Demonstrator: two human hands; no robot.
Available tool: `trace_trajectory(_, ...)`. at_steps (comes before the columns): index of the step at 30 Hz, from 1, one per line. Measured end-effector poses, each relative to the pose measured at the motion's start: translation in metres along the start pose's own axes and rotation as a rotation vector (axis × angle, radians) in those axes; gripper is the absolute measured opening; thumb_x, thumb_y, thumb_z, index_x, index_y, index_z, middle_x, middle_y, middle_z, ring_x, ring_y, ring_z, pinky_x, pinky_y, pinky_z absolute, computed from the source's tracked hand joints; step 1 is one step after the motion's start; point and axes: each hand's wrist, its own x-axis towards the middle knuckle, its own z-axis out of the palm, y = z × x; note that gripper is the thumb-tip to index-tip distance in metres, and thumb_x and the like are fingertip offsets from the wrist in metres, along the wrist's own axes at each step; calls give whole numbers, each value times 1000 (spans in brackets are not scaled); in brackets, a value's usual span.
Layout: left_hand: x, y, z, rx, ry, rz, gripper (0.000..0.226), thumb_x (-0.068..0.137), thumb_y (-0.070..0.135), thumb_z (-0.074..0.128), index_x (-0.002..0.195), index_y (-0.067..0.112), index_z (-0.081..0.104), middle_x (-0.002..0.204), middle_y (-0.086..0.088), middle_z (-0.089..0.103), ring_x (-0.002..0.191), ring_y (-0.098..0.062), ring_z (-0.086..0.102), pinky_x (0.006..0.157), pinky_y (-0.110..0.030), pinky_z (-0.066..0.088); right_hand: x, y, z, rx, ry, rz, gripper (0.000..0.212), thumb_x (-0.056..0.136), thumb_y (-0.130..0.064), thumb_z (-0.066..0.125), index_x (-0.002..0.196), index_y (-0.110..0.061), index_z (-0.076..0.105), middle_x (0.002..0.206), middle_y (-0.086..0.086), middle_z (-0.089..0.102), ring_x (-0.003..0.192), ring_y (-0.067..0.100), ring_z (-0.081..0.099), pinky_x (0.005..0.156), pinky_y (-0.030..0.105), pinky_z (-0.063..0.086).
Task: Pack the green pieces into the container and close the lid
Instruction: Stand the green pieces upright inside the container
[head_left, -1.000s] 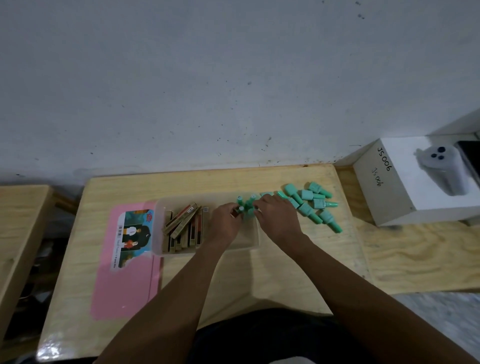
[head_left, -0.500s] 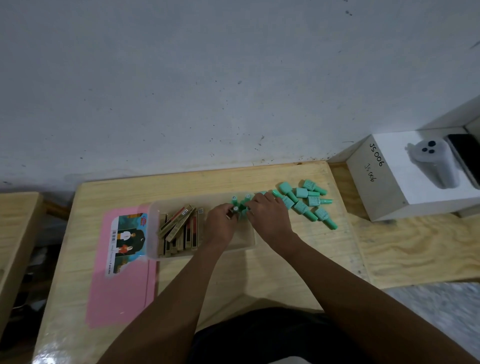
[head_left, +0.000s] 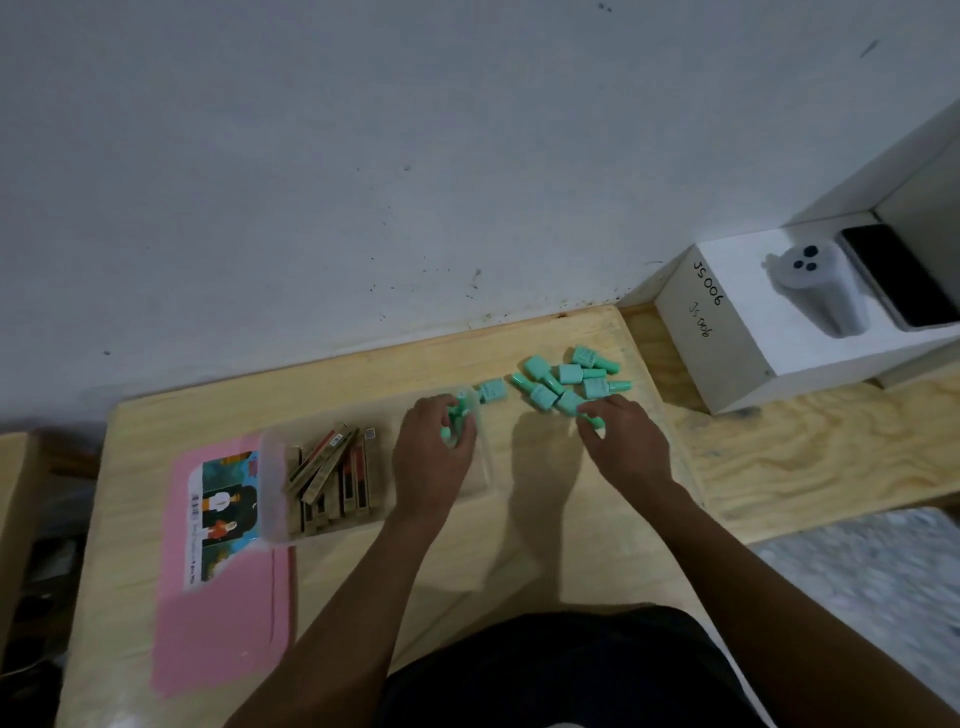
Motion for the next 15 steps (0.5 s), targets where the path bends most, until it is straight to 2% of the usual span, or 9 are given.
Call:
trace_trajectory(2, 5, 17, 12, 37, -66, 162, 19, 85, 28, 64, 100, 17, 64, 86, 3, 60, 78, -11, 53, 62, -22, 41, 1, 21, -2, -8, -96, 109, 29, 90, -35, 60, 118, -28, 67, 118, -2, 64, 106, 19, 57, 79, 35, 51)
trace_trajectory(4, 17, 31, 30, 82, -196, 247, 23, 84, 30, 62, 103, 18, 66, 89, 2, 61, 84, -14, 54, 68, -27, 43, 3, 32, -3, -20, -150, 147, 32, 91, -36, 58, 121, -30, 65, 118, -2, 62, 108, 20, 56, 81, 35, 51)
trace_trajectory(6, 32, 42, 49, 183, -361, 255, 33, 85, 33, 60, 114, 17, 63, 101, -2, 61, 97, -21, 54, 79, -35, 45, 7, 35, -5, -20, -191, 148, 32, 92, -37, 55, 122, -32, 63, 117, -1, 61, 107, 20, 56, 80, 35, 51)
trace_trajectory(9, 54, 49, 75, 465, -545, 246, 41, 88, 31, 54, 126, 18, 54, 119, -6, 54, 113, -28, 46, 91, -41, 39, 13, 31, -4, -31, -243, 109, 30, 93, -39, 50, 120, -32, 62, 107, -1, 61, 97, 19, 58, 71, 32, 48)
trace_trajectory(12, 73, 46, 91, 668, -654, 275, 42, 87, 21, 54, 129, 18, 50, 125, -7, 50, 118, -29, 40, 95, -41, 35, 19, 27, 2, -68, -256, 60, 28, 93, -41, 50, 114, -28, 63, 99, -1, 63, 86, 18, 61, 66, 32, 49)
trace_trajectory(15, 87, 39, 99, 754, -731, 265, 43, 88, 21, 52, 131, 20, 50, 124, -8, 49, 118, -31, 39, 96, -42, 33, 27, 25, 10, -110, -266, 84, 29, 92, -45, 49, 106, -25, 63, 94, -1, 67, 80, 20, 65, 65, 33, 50)
